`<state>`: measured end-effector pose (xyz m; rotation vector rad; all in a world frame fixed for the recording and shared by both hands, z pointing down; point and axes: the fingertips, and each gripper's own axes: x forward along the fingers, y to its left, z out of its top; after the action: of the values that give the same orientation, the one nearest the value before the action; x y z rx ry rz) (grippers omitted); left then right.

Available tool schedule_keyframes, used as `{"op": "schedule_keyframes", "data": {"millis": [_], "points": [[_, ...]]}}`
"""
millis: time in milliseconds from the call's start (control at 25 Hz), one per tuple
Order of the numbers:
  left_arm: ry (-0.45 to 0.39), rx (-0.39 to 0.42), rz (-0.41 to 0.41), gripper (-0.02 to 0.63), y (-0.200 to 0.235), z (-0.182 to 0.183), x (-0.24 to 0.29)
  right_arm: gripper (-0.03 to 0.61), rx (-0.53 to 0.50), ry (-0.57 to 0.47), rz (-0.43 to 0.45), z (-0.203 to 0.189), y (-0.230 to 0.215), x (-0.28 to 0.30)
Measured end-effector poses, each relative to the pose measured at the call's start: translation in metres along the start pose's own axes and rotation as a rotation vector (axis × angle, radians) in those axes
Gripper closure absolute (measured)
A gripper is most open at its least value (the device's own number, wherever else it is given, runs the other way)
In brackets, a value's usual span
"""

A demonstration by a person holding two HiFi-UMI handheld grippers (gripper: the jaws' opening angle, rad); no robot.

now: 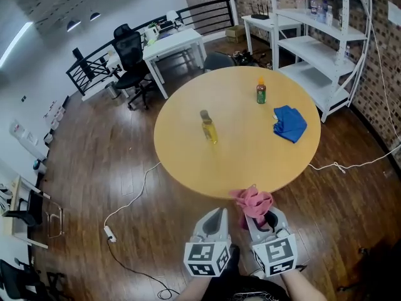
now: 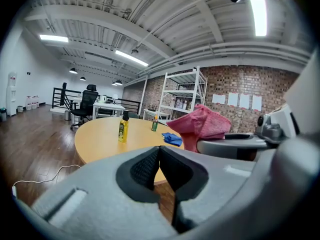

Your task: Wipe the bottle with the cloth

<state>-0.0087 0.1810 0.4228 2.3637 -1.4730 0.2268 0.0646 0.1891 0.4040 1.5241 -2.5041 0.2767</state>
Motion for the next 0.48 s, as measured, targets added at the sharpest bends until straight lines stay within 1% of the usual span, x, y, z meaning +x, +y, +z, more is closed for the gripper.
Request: {"op": "schedule_keyframes", "data": {"millis": [240,480], "points": [[-0.026,0.002,-0.026,0.611,0.044,0.033,0.057,0.477,0.000,0.013,-0.018,0.014,-0.019,0.066],[-0.050,0.024,-0.088,0.611,0.091,0.073,0.107,0.476,0.004,0.022,-0.041,0.044,-0.028,0.143]]}}
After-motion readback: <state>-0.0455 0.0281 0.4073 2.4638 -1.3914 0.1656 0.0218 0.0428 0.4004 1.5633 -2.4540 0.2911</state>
